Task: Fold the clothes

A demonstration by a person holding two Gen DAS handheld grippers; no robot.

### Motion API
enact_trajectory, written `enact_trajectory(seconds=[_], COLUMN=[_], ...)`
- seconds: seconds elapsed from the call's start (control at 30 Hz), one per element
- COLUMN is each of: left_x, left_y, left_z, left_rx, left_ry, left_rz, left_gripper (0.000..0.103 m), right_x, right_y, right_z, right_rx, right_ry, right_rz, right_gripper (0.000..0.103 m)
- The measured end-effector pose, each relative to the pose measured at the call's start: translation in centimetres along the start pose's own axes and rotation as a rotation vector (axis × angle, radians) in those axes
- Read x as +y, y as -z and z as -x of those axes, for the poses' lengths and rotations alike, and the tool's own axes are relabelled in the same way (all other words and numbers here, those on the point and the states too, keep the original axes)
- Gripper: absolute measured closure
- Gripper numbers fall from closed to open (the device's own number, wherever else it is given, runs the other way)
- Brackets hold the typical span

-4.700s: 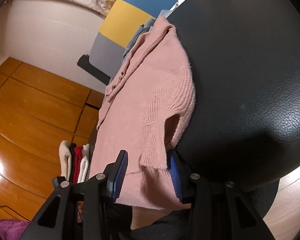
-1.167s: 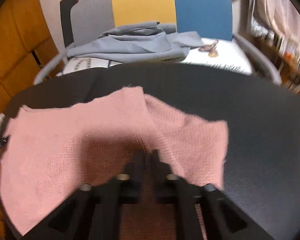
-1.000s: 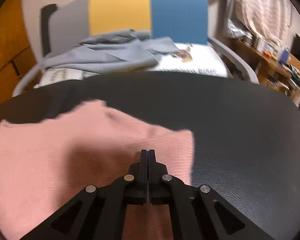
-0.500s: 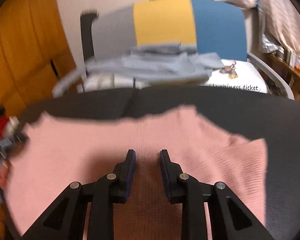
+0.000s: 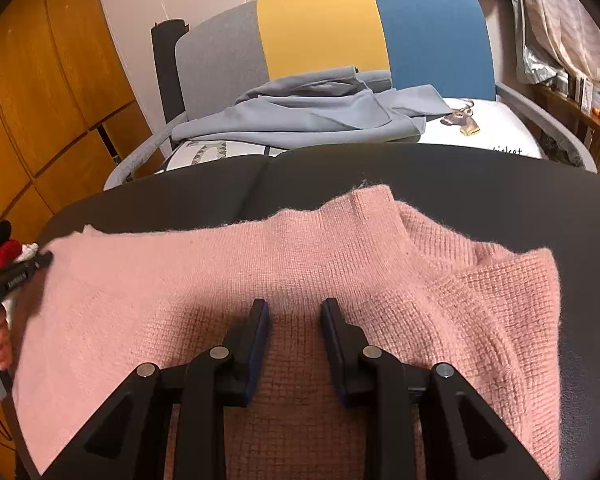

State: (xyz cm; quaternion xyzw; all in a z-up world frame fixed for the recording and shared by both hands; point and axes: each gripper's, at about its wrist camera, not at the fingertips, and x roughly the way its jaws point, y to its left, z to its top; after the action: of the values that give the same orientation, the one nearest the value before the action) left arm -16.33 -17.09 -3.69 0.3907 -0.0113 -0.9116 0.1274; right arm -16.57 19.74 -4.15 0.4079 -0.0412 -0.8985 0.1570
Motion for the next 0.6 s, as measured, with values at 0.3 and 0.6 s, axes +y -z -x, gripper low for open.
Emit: enact_trajectory(seconds=[0.3, 0.6], left_x=[0.8, 3.8], left_y=[1.0, 6.1], left_z=[-1.5, 7.0], left_rx=[0.054, -0.003], left_ry=[-0.063, 0.102], left_rz=[-0.032, 0.086], left_gripper=[0.069, 0.032], right_x=[0.2, 0.8], right_y=[0.1, 1.0], right_z=[0.1, 5.8], right_rx=[-0.005, -0.069], right_ry=[0.015, -0.063], right_rz=[0.008, -0.106], right_gripper=[0.075, 0.074])
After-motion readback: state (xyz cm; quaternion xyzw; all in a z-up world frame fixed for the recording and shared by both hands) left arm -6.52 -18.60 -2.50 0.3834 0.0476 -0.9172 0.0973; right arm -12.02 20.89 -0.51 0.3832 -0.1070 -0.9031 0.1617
